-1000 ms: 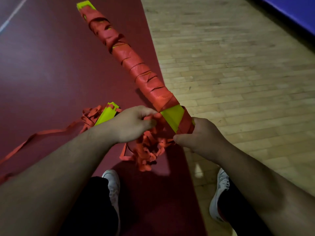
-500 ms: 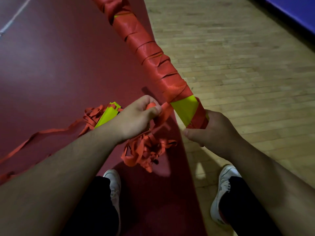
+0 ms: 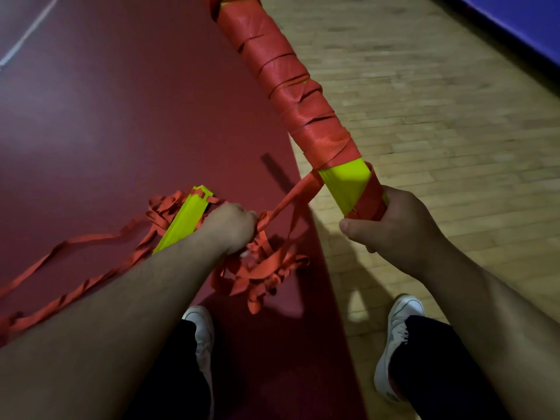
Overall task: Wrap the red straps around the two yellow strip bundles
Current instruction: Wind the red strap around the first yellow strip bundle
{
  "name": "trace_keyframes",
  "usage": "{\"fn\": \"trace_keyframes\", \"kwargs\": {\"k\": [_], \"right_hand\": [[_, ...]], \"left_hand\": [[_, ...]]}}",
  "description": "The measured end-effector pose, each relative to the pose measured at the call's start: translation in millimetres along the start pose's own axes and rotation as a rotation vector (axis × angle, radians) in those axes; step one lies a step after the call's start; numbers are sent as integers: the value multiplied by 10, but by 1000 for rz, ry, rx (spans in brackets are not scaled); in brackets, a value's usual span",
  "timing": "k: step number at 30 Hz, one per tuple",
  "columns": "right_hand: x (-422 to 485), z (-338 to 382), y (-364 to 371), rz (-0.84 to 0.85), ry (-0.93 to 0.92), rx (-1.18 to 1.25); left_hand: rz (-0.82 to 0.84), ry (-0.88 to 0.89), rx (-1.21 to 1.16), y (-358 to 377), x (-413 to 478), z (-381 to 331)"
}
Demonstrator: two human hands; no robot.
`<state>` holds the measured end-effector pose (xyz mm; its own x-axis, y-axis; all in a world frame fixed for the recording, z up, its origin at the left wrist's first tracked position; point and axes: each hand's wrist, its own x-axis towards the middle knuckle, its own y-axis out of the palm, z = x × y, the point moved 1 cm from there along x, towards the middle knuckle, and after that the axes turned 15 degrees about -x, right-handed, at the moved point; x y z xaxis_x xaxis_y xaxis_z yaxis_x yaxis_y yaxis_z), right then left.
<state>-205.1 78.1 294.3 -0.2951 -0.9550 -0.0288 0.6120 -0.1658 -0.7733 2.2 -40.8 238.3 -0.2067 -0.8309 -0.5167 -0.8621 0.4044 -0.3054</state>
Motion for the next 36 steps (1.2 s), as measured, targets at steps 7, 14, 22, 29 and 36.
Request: {"fn": "trace_keyframes", "kwargs": {"k": [7,14,22,29,36], "right_hand": [[16,-33,-44,-24,13,5],[18,-71,-107,-102,28,62],[13,-135,-161,-154,3,-26],[26,-131,-134,-197,41,-89],[47,-93,-95,-181,79,0]], "left_hand": [[-53,-114,5,-155,130,197],[-191,-147,331,-284,179,375],[-384,-121,-749,-354,230,272],[-184,153,-301,-486,272,331],[113,336,642,-339,333,546]]}}
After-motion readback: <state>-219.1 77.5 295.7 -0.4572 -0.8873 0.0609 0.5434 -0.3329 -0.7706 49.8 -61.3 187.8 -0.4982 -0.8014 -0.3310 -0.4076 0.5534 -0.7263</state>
